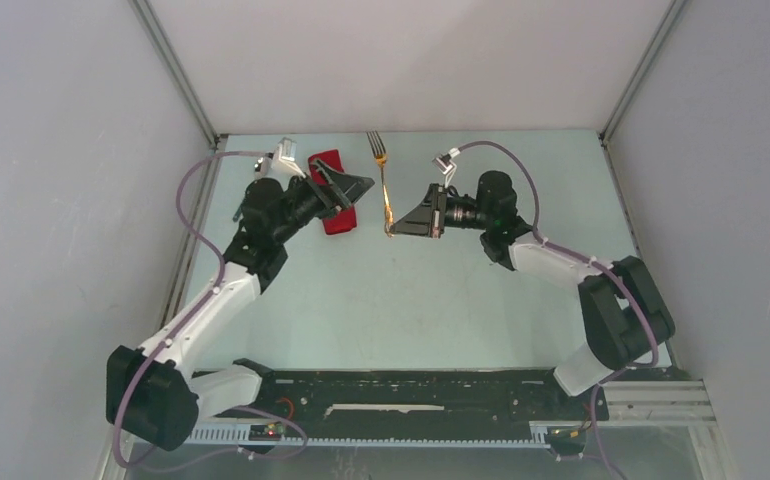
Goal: Fold the napkin into a case and place the utensils inside
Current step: Pass from the left arm to the right, then pass from the right arm to the left
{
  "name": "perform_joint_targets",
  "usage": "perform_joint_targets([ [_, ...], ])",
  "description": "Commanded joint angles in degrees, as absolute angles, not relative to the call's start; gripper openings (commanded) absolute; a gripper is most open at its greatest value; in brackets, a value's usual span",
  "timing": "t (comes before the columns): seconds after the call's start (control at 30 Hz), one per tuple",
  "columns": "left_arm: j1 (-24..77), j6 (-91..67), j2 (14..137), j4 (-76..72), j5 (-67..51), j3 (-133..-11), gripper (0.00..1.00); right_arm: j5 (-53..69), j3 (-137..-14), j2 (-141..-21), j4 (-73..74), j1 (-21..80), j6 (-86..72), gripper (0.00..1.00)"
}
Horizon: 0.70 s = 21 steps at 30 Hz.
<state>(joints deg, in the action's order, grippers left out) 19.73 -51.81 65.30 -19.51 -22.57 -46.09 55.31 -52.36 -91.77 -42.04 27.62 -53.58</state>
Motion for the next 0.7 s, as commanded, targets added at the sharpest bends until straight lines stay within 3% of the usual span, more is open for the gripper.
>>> perform_joint_targets([
  [0.0,24.6,-42.9,62.3,5.9,-2.9,-54.7,0.81,46.3,-57.1,-86.4,-15.5,30.1,-33.9,0.0],
  [0.13,27.8,-40.6,65.4,11.6,3.3,-60.5,0.75,43.2,-58.1,-85.0,-11.5,32.7,-30.7,0.0],
  [0.4,30.7,-39.1,68.9,13.4,6.0,-64.2,0.5,41.6,-58.6,-85.2,-10.6,34.0,-29.5,0.0],
  [0.67,32.0,-41.1,73.4,14.7,5.8,-66.3,0.48,40.4,-59.0,-84.6,-9.7,35.1,-28.5,0.0],
])
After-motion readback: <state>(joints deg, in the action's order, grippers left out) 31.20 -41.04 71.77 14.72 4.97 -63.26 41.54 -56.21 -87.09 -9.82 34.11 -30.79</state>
